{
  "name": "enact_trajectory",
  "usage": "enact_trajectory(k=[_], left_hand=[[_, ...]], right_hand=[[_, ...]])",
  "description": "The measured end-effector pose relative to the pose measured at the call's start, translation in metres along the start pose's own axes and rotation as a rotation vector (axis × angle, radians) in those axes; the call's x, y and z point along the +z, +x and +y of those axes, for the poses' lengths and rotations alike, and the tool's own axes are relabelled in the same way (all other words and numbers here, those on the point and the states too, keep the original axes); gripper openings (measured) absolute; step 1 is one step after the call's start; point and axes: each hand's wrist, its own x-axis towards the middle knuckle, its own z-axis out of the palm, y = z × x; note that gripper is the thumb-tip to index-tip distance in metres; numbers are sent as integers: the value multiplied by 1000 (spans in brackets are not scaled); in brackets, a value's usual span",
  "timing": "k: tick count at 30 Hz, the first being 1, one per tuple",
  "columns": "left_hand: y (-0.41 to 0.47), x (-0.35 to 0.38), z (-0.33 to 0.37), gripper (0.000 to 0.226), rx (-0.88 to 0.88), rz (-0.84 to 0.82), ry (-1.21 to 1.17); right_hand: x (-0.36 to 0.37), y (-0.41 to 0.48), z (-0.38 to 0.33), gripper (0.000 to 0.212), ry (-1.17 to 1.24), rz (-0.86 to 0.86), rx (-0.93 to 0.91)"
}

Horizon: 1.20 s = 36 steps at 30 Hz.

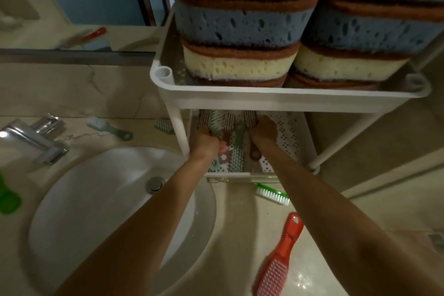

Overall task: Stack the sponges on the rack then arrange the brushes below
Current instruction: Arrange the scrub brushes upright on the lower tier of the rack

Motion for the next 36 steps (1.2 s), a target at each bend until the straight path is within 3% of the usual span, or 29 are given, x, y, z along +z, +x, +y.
enact_trajectory(k=[17,20,25,28,30,31,34,36], left_hand=[[-4,-1,1,30,2,-95,-2],[-10,-4,6,21,45,-145,31],[-8,0,12,16,70,-244,173],[-8,3,17,17,84,-324,300],[-10,5,23,6,145,-382,407],[-11,6,26,15,171,-393,425],[-16,12,41,19,206,-387,341],[-16,17,47,23,208,-331,162]], right_hand=[[-7,-6,5,16,-109,-16,-93],[-16,-11,4,26,-103,58,-111],[-38,-35,16,47,81,72,-457],[-47,-46,26,53,-192,-37,-690],[-53,-49,30,50,-392,-62,-828],[-55,-48,31,47,-424,-55,-858],[-63,-47,33,41,-474,-44,-784],[-67,-47,33,39,-503,-84,-635]])
